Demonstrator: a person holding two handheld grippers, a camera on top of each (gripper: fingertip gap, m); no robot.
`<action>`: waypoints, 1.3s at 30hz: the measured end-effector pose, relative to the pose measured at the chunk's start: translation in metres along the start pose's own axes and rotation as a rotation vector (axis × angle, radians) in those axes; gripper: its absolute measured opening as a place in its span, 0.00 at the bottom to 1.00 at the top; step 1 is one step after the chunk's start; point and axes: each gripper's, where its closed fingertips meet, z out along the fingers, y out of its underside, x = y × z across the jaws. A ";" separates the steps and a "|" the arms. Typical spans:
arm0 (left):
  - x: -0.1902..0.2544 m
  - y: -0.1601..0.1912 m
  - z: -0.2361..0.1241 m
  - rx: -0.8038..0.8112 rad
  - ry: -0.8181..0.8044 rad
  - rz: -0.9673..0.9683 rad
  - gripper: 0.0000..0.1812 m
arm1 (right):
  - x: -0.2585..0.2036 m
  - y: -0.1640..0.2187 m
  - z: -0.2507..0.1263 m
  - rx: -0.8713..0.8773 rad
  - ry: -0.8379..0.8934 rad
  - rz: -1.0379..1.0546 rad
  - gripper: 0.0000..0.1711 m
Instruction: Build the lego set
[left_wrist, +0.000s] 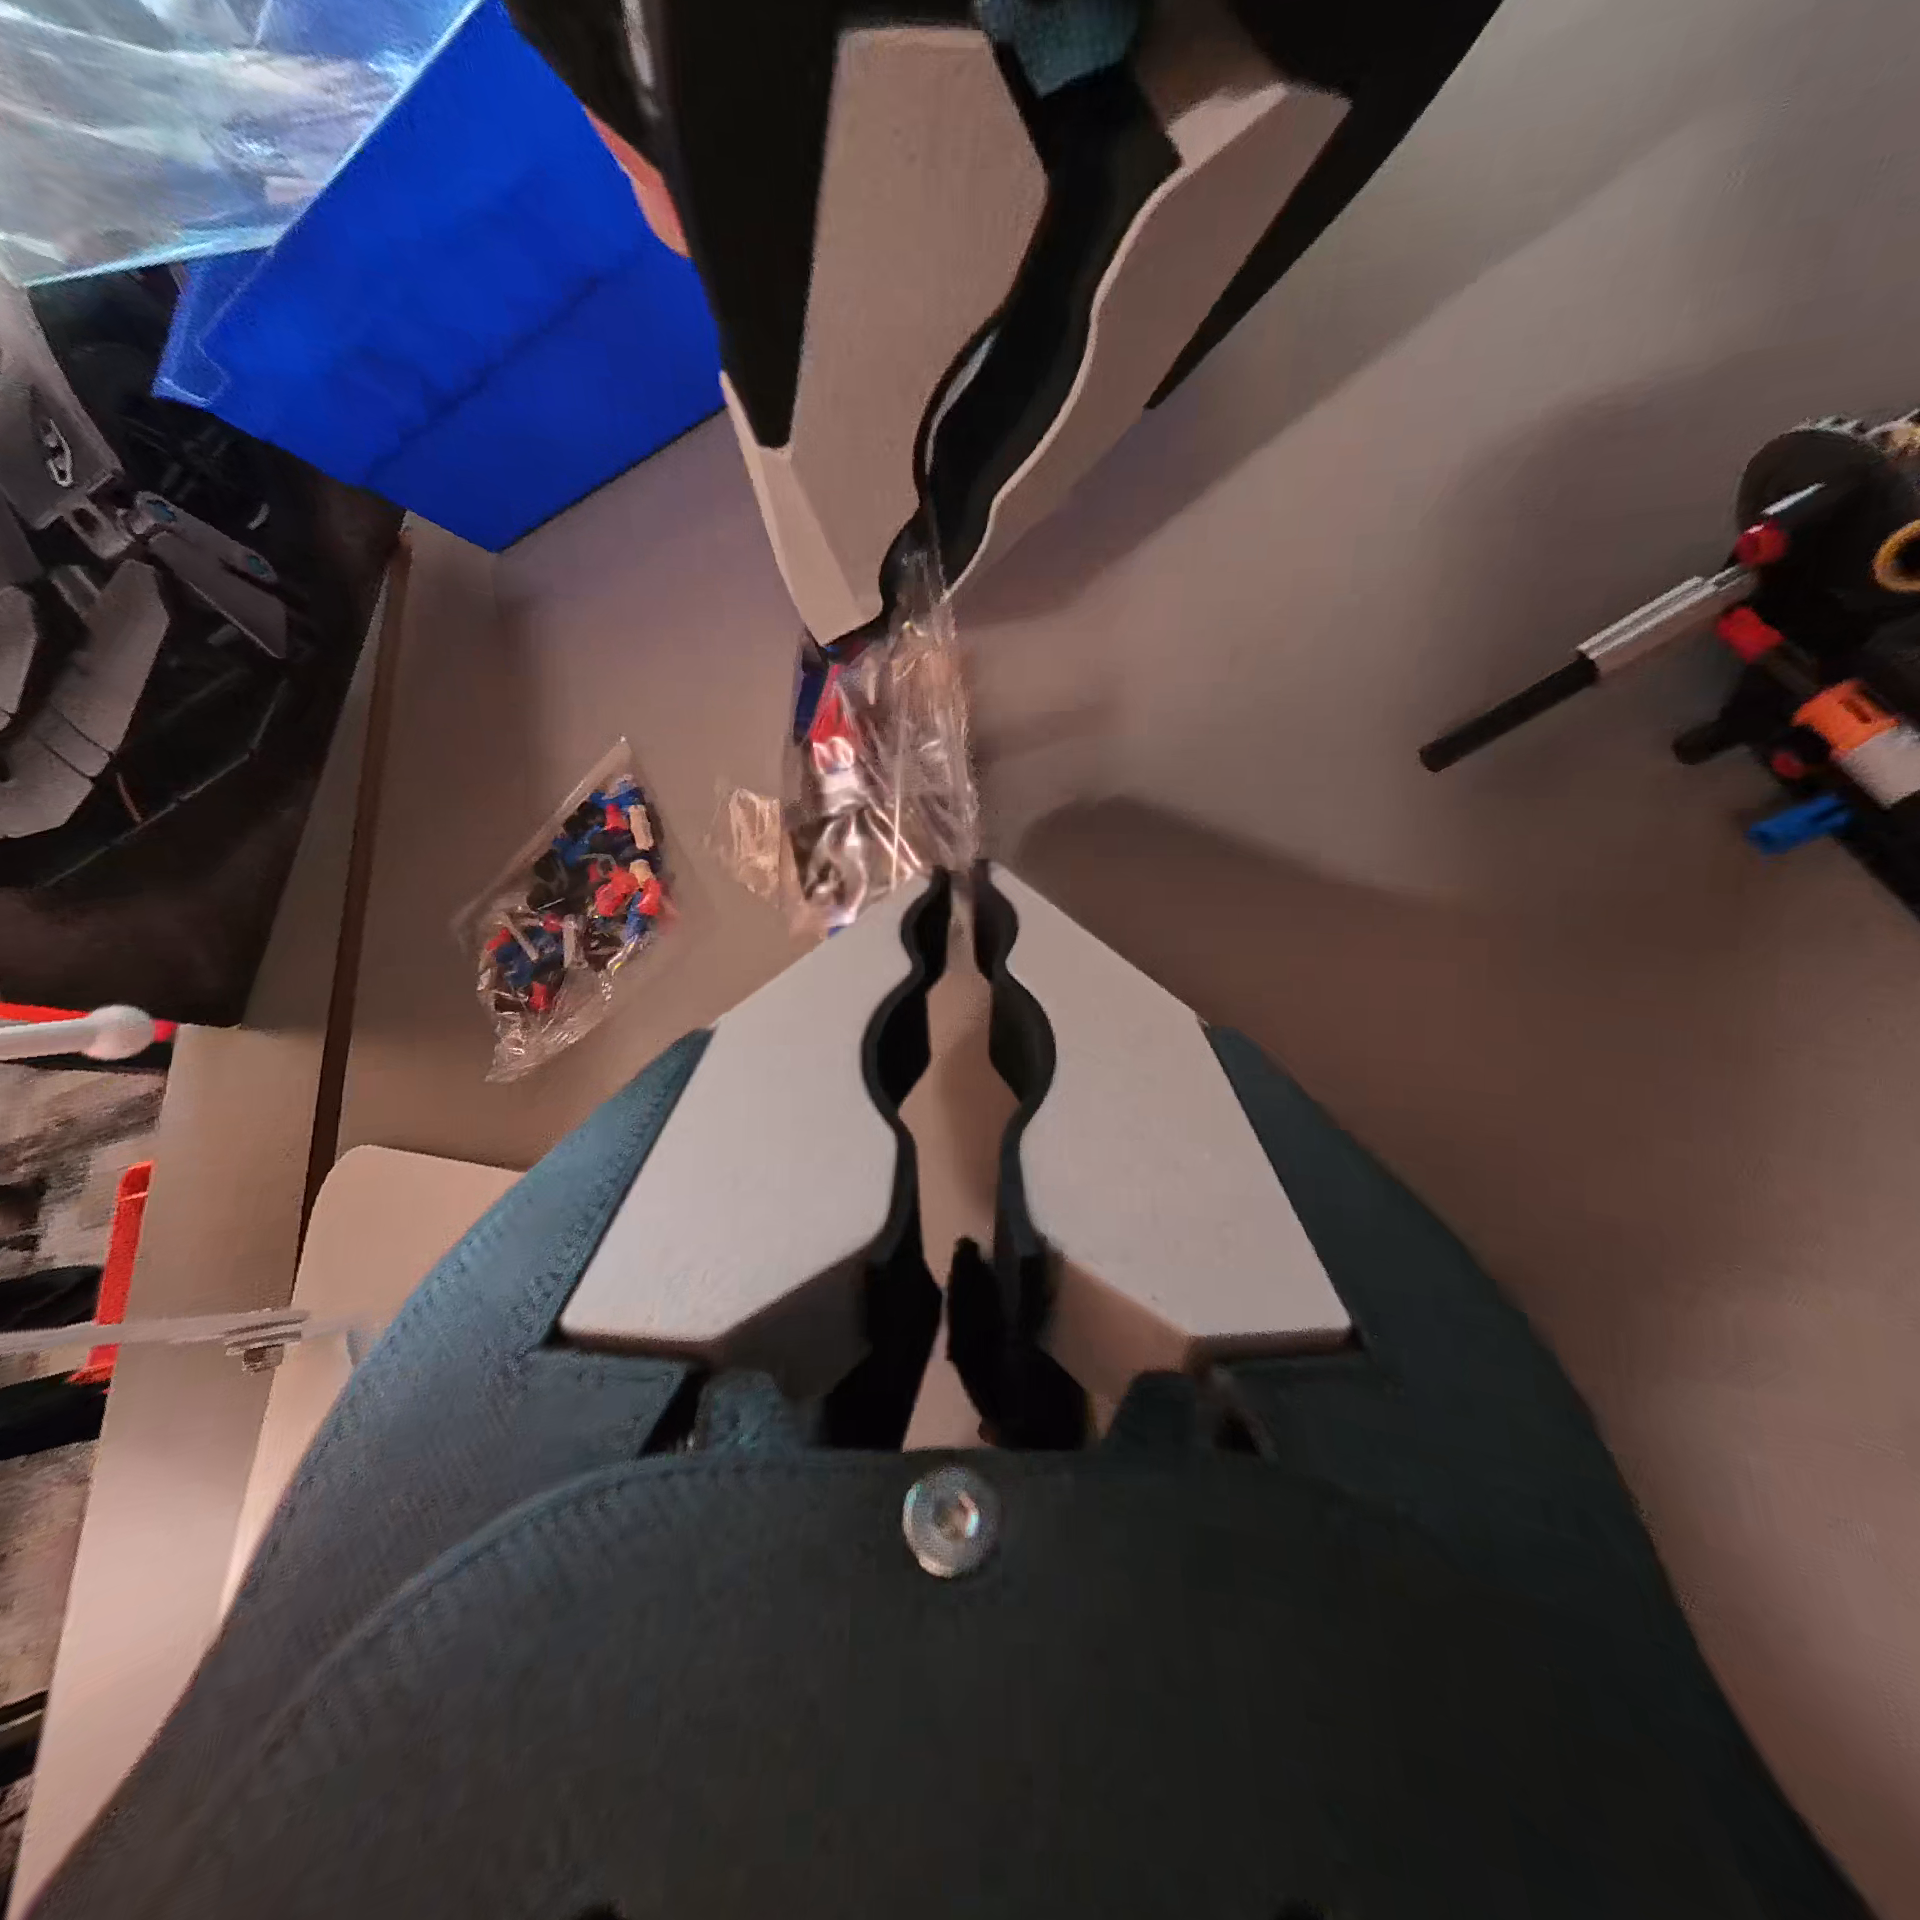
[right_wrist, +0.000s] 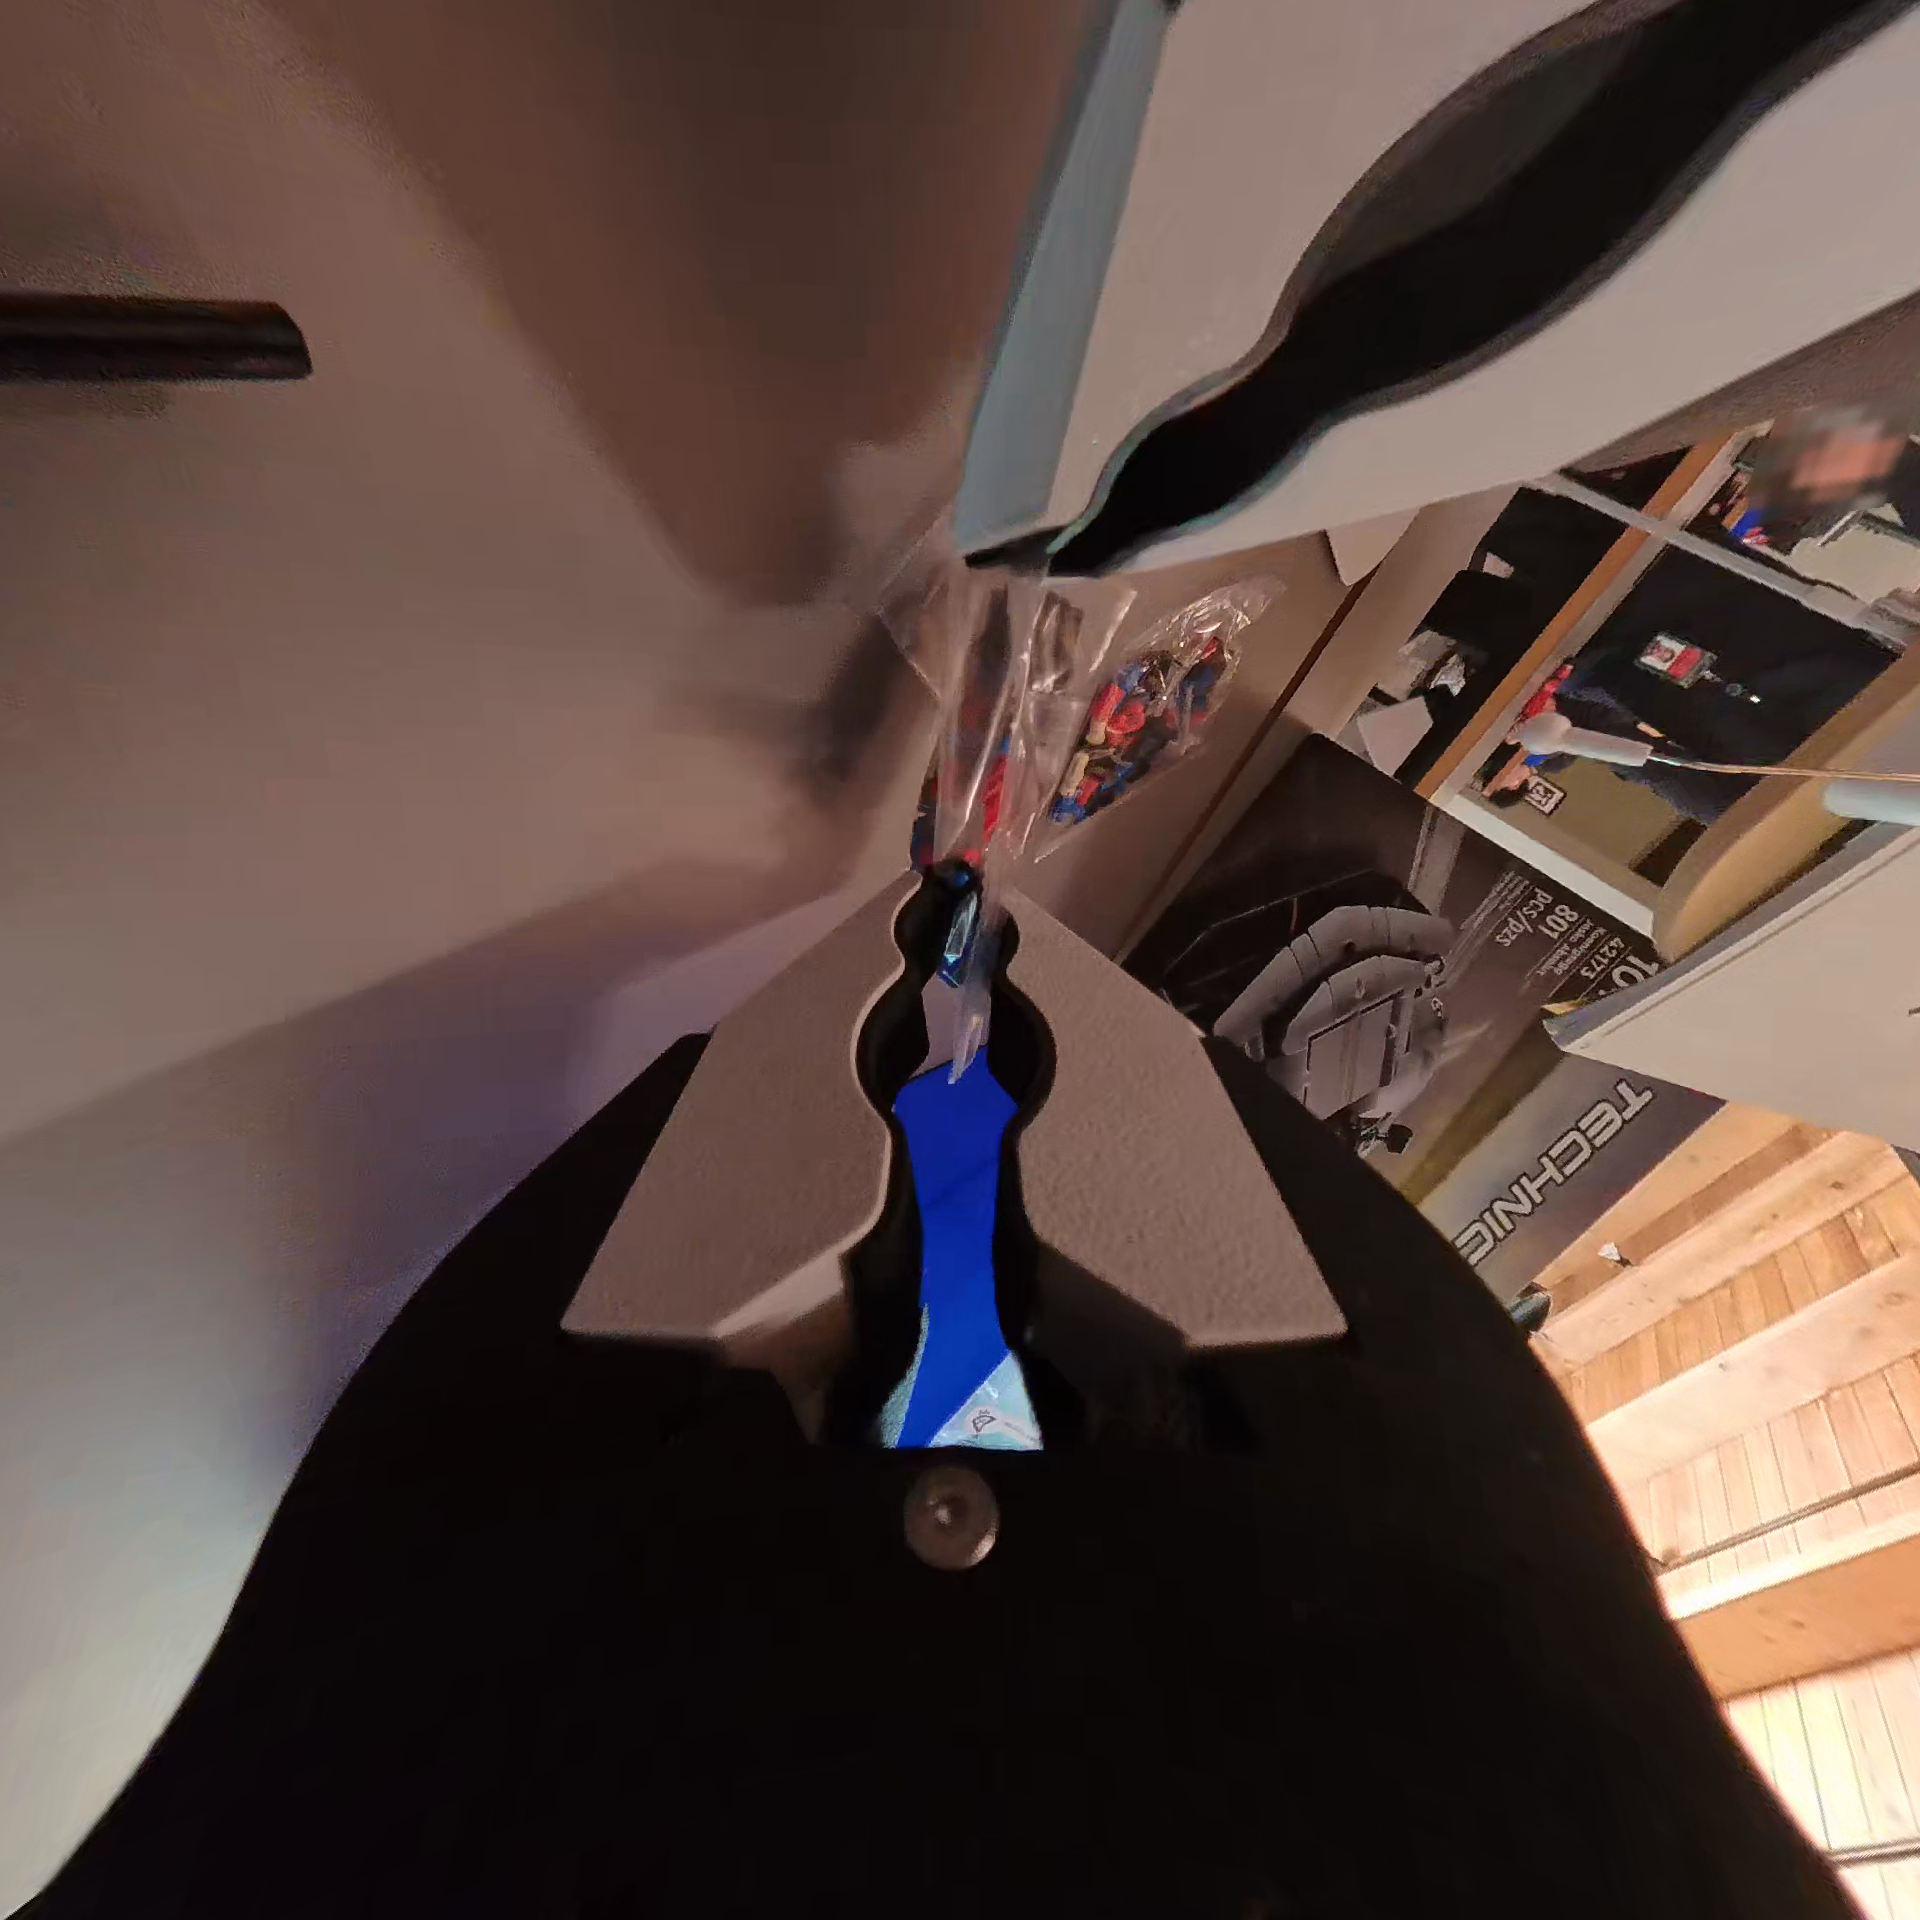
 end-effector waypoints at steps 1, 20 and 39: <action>0.000 0.002 0.002 -0.012 -0.013 0.006 0.00 | 0.000 -0.001 -0.001 0.001 0.000 0.001 0.01; 0.022 0.003 0.007 -0.053 0.089 0.005 0.00 | 0.015 -0.009 -0.018 0.083 0.059 -0.010 0.01; 0.020 -0.011 -0.003 -0.008 0.032 0.045 0.00 | 0.031 -0.002 -0.039 0.030 0.061 -0.191 0.00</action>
